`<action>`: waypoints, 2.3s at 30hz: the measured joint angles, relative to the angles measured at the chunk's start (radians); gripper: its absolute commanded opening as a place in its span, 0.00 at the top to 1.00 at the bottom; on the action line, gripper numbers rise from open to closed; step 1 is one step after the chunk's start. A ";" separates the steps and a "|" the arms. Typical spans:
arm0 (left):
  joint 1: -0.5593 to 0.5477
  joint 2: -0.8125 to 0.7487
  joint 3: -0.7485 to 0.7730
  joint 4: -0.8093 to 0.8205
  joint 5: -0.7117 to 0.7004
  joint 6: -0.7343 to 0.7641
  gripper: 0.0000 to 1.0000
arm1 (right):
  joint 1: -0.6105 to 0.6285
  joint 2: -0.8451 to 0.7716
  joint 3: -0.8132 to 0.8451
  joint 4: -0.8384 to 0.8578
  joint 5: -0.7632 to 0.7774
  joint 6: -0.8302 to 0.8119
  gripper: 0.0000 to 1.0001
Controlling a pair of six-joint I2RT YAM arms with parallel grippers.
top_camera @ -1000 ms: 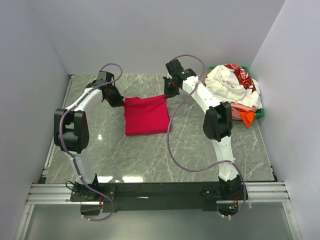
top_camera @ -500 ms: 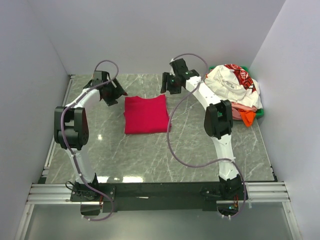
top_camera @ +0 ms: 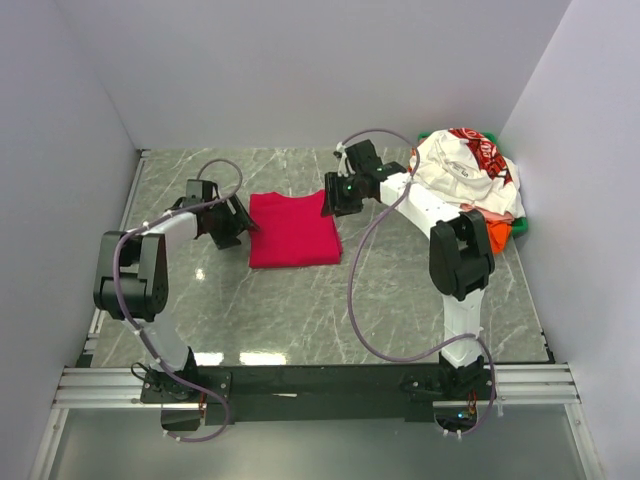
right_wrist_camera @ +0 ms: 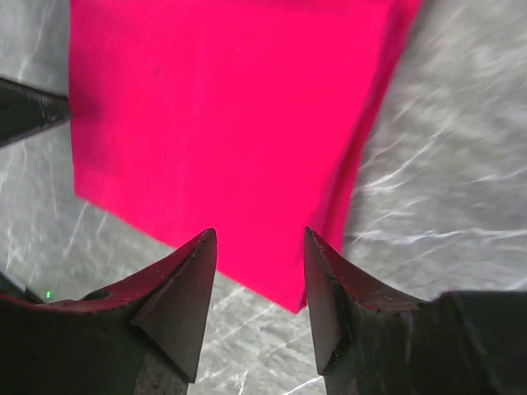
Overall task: Fold and stack the t-shirts
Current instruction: Fold the tshirt, then neatly place the folded tshirt to the corner
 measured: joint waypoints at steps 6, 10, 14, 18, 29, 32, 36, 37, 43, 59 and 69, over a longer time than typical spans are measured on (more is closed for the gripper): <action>0.000 -0.029 -0.079 0.071 0.040 0.015 0.25 | 0.021 -0.009 -0.075 0.014 -0.061 -0.008 0.49; 0.000 -0.029 -0.110 0.121 0.059 0.014 0.25 | 0.026 0.000 -0.078 0.016 -0.097 -0.014 0.50; 0.000 -0.023 -0.120 0.167 0.074 0.014 0.27 | 0.026 0.034 -0.078 0.015 -0.121 -0.021 0.50; 0.000 0.006 -0.121 0.219 0.081 0.014 0.30 | 0.026 0.085 -0.078 -0.001 -0.120 -0.030 0.51; -0.004 0.031 -0.130 0.303 0.031 -0.001 0.45 | 0.026 0.134 -0.074 -0.038 -0.106 -0.042 0.53; -0.011 0.050 -0.129 0.336 0.023 -0.008 0.47 | 0.026 0.134 -0.074 -0.039 -0.106 -0.044 0.53; -0.051 0.086 -0.105 0.379 0.017 -0.009 0.49 | 0.026 0.134 -0.074 -0.041 -0.105 -0.044 0.53; -0.069 0.097 -0.098 0.393 0.014 -0.010 0.53 | 0.026 0.134 -0.074 -0.043 -0.105 -0.045 0.53; -0.138 0.150 -0.072 0.429 -0.004 -0.043 1.00 | 0.026 0.134 -0.074 -0.054 -0.103 -0.047 0.53; -0.170 0.265 0.355 -0.113 -0.366 0.129 1.00 | 0.007 0.115 0.017 -0.173 0.052 -0.043 0.39; -0.030 0.391 0.600 -0.322 -0.586 0.346 1.00 | -0.078 0.019 0.046 -0.198 0.093 -0.011 0.39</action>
